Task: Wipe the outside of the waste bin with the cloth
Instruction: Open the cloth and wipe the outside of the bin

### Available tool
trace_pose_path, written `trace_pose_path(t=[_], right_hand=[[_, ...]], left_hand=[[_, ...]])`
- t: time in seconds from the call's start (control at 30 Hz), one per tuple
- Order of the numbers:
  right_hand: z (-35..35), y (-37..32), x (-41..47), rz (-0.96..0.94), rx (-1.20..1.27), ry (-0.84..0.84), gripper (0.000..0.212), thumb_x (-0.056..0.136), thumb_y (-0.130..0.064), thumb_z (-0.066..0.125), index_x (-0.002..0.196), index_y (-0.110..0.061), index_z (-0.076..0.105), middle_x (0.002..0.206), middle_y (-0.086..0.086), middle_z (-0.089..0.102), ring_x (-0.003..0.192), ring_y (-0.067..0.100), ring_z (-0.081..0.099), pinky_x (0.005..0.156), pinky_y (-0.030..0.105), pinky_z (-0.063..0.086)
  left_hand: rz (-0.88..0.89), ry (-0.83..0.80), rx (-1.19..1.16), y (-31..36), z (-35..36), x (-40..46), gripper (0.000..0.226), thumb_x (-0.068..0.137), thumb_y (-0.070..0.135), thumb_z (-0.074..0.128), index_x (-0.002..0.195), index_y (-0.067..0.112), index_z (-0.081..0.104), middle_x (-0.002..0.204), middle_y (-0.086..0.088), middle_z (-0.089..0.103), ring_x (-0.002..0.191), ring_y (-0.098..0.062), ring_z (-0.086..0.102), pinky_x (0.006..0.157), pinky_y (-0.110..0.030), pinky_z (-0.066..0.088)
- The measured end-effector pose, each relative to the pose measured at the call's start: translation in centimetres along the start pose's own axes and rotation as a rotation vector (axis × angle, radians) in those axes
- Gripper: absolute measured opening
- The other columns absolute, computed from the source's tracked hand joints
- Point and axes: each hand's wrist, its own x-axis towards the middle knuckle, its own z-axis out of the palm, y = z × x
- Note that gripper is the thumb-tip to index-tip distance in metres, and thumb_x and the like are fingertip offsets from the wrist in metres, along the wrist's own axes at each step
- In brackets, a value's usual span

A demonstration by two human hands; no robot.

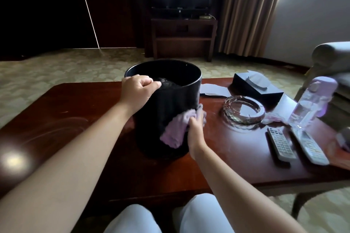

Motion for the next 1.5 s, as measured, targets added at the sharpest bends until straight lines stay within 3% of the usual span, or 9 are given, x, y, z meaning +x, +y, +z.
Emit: trace_pose_path(t=[0.1, 0.23, 0.33, 0.53, 0.63, 0.83, 1.07, 1.33, 1.5], right_hand=[[-0.3, 1.7, -0.9, 0.116, -0.063, -0.074, 0.083, 0.06, -0.045, 0.044, 0.14, -0.026, 0.032, 0.134, 0.004, 0.036, 0.129, 0.023, 0.036, 0.109, 0.044, 0.029], [1.5, -3.7, 0.2, -0.213, 0.035, -0.035, 0.061, 0.096, -0.031, 0.041, 0.149, -0.018, 0.015, 0.149, -0.013, 0.012, 0.14, 0.0, 0.002, 0.115, 0.023, 0.002], [1.6, -6.4, 3.2, -0.317, 0.067, 0.05, 0.05, 0.102, -0.032, 0.028, 0.148, -0.014, 0.023, 0.154, -0.006, 0.019, 0.143, 0.006, 0.012, 0.117, 0.025, 0.006], [-0.2, 4.0, 5.7, 0.208, 0.193, 0.183, 0.068, 0.074, -0.07, 0.036, 0.106, -0.016, 0.063, 0.118, 0.002, 0.063, 0.113, 0.02, 0.057, 0.106, 0.041, 0.039], [1.0, 5.0, 1.3, 0.308, 0.213, 0.289, 0.058, 0.088, -0.057, 0.031, 0.128, -0.019, 0.052, 0.139, 0.002, 0.049, 0.127, 0.017, 0.045, 0.112, 0.039, 0.03], [2.7, -4.6, 1.4, -0.39, 0.136, 0.169, 0.05, 0.099, -0.025, 0.028, 0.147, -0.011, 0.022, 0.155, -0.001, 0.018, 0.144, 0.009, 0.012, 0.118, 0.026, 0.006], [-0.1, 1.8, 4.1, 0.345, 0.309, 0.229, 0.043, 0.092, -0.047, 0.046, 0.111, -0.013, 0.065, 0.111, 0.007, 0.066, 0.107, 0.026, 0.06, 0.097, 0.035, 0.046], [2.3, -1.5, 3.6, -0.256, 0.196, 0.198, 0.053, 0.099, -0.032, 0.03, 0.148, -0.016, 0.023, 0.152, -0.011, 0.02, 0.142, 0.002, 0.013, 0.115, 0.02, 0.006], [0.6, 1.9, 5.3, 0.081, 0.312, 0.103, 0.063, 0.08, -0.073, 0.046, 0.126, -0.032, 0.057, 0.139, -0.009, 0.048, 0.131, 0.008, 0.04, 0.116, 0.037, 0.024]], left_hand=[[-0.033, -0.032, 0.013, -0.1, -0.2, 0.1, 0.041, 0.066, 0.051, 0.051, 0.044, 0.018, 0.04, 0.041, 0.003, 0.033, 0.048, -0.008, 0.038, 0.062, -0.031, 0.03], [-0.069, -0.078, -0.023, -0.6, -0.5, 0.3, 0.041, 0.064, 0.049, 0.053, 0.042, 0.018, 0.038, 0.04, 0.004, 0.03, 0.043, -0.006, 0.035, 0.054, -0.029, 0.027], [-0.064, -0.111, -0.056, -0.8, -0.8, 0.3, 0.038, 0.063, 0.044, 0.053, 0.043, 0.017, 0.035, 0.041, 0.004, 0.028, 0.043, -0.007, 0.032, 0.053, -0.029, 0.025], [-0.031, -0.074, -0.04, -0.9, -0.6, 0.1, 0.033, 0.063, 0.041, 0.051, 0.045, 0.016, 0.038, 0.042, 0.003, 0.031, 0.047, -0.006, 0.035, 0.057, -0.028, 0.027], [-0.026, -0.07, -0.031, -0.8, -0.4, 0.1, 0.033, 0.063, 0.041, 0.05, 0.047, 0.015, 0.038, 0.041, 0.005, 0.031, 0.047, -0.005, 0.036, 0.058, -0.027, 0.027], [-0.014, -0.055, -0.031, -0.9, -0.4, 0.1, 0.034, 0.063, 0.038, 0.049, 0.051, 0.009, 0.035, 0.044, 0.002, 0.029, 0.047, -0.007, 0.033, 0.059, -0.029, 0.027], [-0.017, -0.027, -0.016, -0.3, -0.4, -0.1, 0.03, 0.061, 0.039, 0.047, 0.045, 0.016, 0.036, 0.043, 0.001, 0.03, 0.051, -0.01, 0.036, 0.061, -0.03, 0.029], [-0.017, -0.029, -0.015, -0.3, -0.3, 0.0, 0.029, 0.06, 0.039, 0.047, 0.047, 0.015, 0.036, 0.041, 0.002, 0.031, 0.05, -0.009, 0.036, 0.06, -0.031, 0.028], [-0.001, -0.022, -0.015, -0.1, -0.4, -0.1, 0.029, 0.059, 0.038, 0.049, 0.046, 0.015, 0.038, 0.042, 0.001, 0.032, 0.05, -0.008, 0.035, 0.058, -0.029, 0.029]])
